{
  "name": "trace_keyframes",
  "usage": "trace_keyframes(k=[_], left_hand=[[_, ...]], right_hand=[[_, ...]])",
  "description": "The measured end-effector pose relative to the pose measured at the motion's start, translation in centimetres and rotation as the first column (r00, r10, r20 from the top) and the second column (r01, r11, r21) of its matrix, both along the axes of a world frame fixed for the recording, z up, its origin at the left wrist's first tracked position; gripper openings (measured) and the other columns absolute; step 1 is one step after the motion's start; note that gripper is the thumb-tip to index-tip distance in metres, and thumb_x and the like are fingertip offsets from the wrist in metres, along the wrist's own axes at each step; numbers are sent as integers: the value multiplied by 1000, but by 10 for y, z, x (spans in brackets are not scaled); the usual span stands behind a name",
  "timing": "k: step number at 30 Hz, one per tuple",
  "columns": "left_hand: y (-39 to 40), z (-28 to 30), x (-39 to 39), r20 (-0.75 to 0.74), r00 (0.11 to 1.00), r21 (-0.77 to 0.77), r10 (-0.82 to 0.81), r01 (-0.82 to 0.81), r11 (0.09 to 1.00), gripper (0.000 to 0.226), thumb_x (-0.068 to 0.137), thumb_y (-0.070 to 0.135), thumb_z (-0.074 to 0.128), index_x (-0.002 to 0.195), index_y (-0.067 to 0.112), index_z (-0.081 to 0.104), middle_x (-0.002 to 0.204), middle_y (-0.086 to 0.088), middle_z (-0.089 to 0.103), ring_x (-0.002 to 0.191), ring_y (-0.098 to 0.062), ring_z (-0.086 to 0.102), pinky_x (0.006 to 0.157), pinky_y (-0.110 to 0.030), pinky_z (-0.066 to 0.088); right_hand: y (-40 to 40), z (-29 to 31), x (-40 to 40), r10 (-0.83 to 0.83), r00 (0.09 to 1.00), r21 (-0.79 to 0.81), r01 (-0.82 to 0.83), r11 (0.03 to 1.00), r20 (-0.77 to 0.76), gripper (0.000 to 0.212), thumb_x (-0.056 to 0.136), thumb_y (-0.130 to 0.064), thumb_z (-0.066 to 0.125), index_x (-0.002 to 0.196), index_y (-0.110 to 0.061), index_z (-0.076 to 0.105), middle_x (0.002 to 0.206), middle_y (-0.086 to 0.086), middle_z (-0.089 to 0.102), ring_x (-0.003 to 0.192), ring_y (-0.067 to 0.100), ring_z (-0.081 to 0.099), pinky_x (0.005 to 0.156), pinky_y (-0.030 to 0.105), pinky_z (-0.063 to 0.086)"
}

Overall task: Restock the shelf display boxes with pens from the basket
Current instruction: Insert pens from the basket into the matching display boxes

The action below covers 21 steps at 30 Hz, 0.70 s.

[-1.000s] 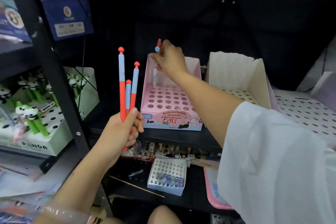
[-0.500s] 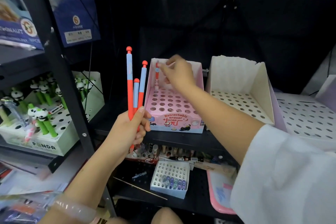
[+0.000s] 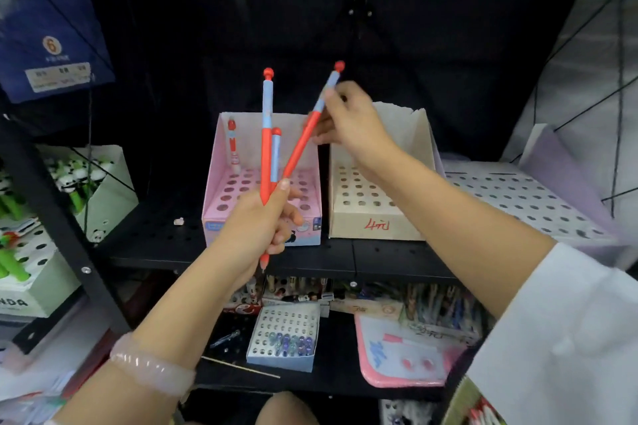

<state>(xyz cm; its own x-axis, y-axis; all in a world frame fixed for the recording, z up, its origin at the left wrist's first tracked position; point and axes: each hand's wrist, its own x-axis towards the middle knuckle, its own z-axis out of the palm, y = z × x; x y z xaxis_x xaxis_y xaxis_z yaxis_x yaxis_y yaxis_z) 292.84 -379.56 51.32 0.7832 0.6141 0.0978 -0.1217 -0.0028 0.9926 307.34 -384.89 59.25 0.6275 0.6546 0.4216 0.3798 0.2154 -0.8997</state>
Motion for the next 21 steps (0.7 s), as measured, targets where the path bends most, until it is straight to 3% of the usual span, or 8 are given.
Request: trace_keyframes(k=[3,5,8,11,13,17,21], left_hand=[[-7,3,10,-34,999,14,-17,17,1000,29,97,35,42,90,11,57,52,3,54,36,-5,32,32,-16,25],[-11,3,16,-48,998,2,-30,30,1000,29,97,34,41,88,11,55,50,3,52,36,-6,32,33,-16,25],[-15,1,21,-63,997,-14,-54,54,998,28,98,32,41,85,10,54,51,0,51,36,-6,30,33,-16,24],[-16,-1,22,-65,996,-25,-59,57,998,28,98,30,41,83,10,53,51,-1,50,35,-6,30,32,-16,24],[-15,-2,21,-70,996,-24,-50,49,999,28,98,30,40,83,9,52,51,-1,50,35,-7,29,32,-16,23],[-14,-5,17,-92,995,-30,-50,47,998,27,99,30,39,84,10,52,53,-2,50,37,-8,29,34,-17,23],[-13,-6,14,-103,993,-18,-57,55,998,27,98,30,39,84,11,51,54,-1,50,38,-9,29,34,-17,22]], right_hand=[[-14,9,41,-301,939,18,302,953,170,12,101,-20,37,91,-15,42,78,9,64,61,11,64,50,23,51],[-14,3,59,-400,837,-17,437,899,374,12,100,-22,37,98,-11,42,83,13,63,71,22,65,60,36,56],[-5,-17,69,-371,736,-124,521,844,567,21,100,-24,35,108,-6,42,83,14,64,72,32,63,64,48,52],[5,-30,74,-368,690,-181,585,791,623,27,101,-28,33,115,-6,40,86,14,64,72,32,59,58,38,44],[9,-31,77,-379,686,-174,592,787,621,27,101,-28,32,115,-6,39,83,13,62,68,29,56,55,33,36],[14,-31,81,-354,688,-184,579,795,633,28,101,-27,32,117,-6,39,83,13,62,69,30,58,56,33,40],[17,-44,84,-215,718,-374,565,735,663,26,100,-21,31,121,-7,39,90,14,60,74,29,57,58,33,37]])
